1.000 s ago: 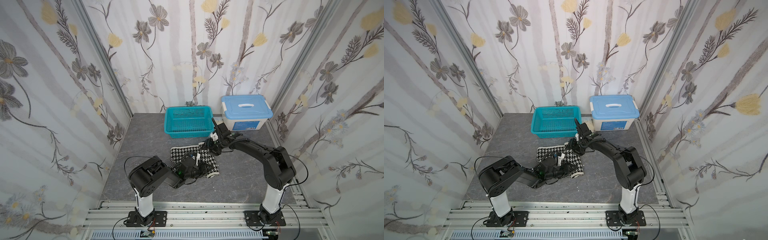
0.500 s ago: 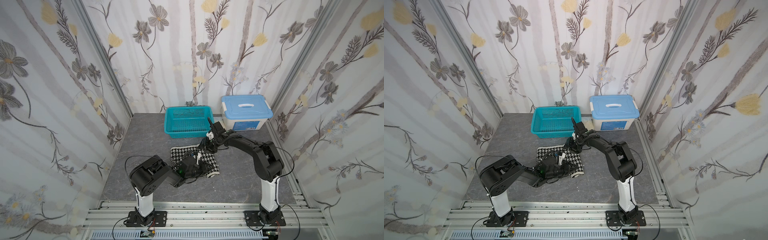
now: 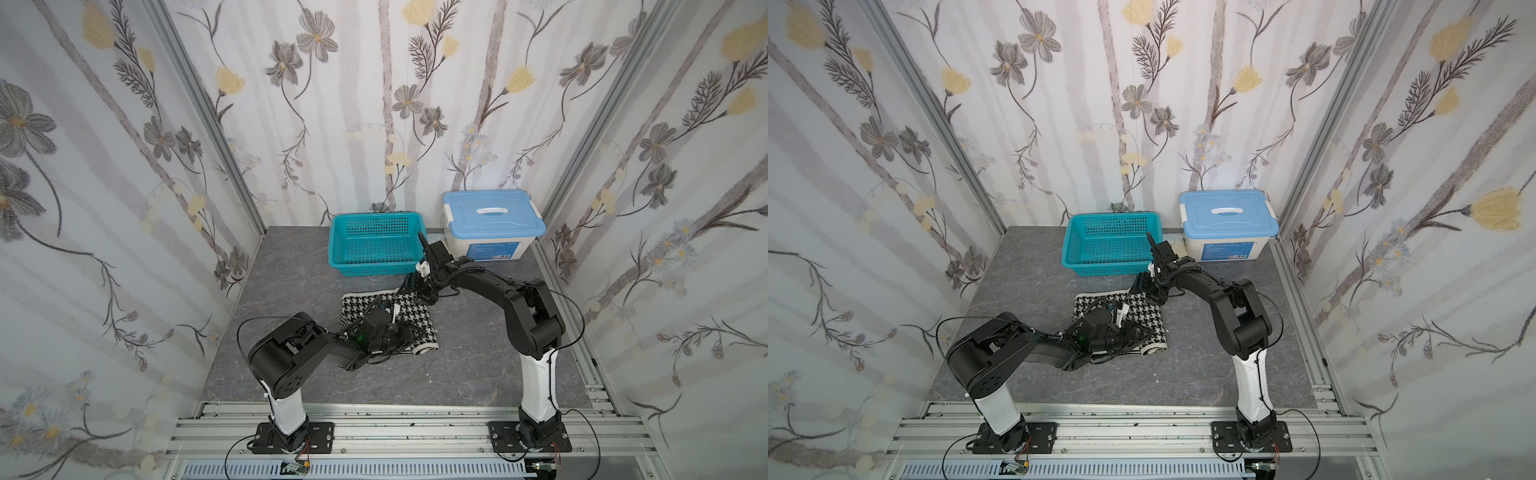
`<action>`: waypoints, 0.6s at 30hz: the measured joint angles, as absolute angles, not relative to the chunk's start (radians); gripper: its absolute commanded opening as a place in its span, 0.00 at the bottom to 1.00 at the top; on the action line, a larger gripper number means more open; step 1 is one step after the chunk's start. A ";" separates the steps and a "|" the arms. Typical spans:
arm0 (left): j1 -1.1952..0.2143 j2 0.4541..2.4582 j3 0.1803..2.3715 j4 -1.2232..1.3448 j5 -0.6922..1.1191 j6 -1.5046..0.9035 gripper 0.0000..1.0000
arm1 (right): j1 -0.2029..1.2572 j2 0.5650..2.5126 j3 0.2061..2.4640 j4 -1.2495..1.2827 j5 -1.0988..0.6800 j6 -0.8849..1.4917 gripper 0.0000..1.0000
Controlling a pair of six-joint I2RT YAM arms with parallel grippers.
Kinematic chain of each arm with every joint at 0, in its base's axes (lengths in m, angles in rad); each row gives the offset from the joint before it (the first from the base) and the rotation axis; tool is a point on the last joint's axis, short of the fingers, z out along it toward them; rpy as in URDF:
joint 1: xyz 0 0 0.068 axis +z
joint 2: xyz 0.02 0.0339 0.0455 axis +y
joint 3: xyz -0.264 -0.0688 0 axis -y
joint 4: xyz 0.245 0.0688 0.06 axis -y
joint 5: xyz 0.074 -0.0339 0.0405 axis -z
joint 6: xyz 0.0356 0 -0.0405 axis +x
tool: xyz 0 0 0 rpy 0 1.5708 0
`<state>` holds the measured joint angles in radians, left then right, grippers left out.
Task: Roll up the scarf and place it into the basket
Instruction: Roll the scarf at the center of the board.
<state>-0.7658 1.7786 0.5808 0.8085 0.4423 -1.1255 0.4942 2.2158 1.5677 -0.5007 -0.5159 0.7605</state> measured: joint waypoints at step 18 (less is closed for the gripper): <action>-0.722 1.767 0.618 0.745 0.509 -1.096 0.50 | 0.414 1.818 1.280 -0.617 -0.442 0.593 0.86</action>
